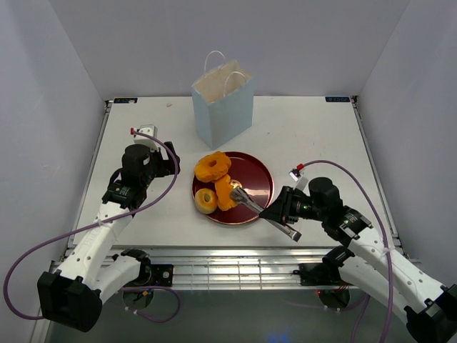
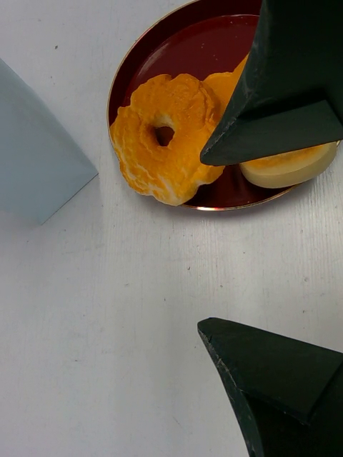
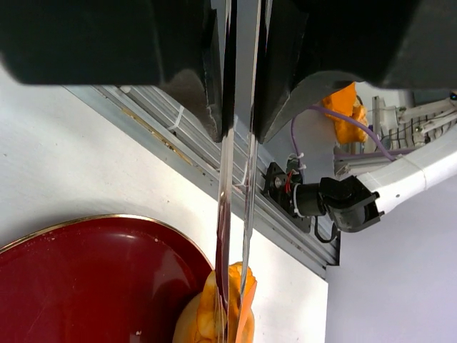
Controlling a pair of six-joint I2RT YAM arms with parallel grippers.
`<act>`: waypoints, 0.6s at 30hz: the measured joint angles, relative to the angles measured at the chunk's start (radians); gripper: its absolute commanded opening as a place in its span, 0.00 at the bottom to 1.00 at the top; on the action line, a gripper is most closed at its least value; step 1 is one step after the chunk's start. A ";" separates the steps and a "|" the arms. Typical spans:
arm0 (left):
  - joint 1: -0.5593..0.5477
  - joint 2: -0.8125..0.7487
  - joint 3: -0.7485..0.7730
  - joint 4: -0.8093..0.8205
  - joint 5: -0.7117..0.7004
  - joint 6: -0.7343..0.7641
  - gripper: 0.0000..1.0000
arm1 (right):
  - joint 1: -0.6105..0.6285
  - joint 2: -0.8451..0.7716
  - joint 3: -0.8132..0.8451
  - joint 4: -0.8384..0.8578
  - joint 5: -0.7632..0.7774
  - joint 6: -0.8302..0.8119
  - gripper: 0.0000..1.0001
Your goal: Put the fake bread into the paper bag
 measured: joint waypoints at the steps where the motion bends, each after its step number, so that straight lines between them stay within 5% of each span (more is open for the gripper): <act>1: 0.000 0.000 0.000 0.000 0.000 0.000 0.98 | 0.000 -0.003 0.011 -0.013 0.010 -0.005 0.08; 18: 0.000 0.000 0.000 0.000 0.004 0.000 0.98 | -0.001 -0.073 0.170 -0.268 0.140 -0.058 0.08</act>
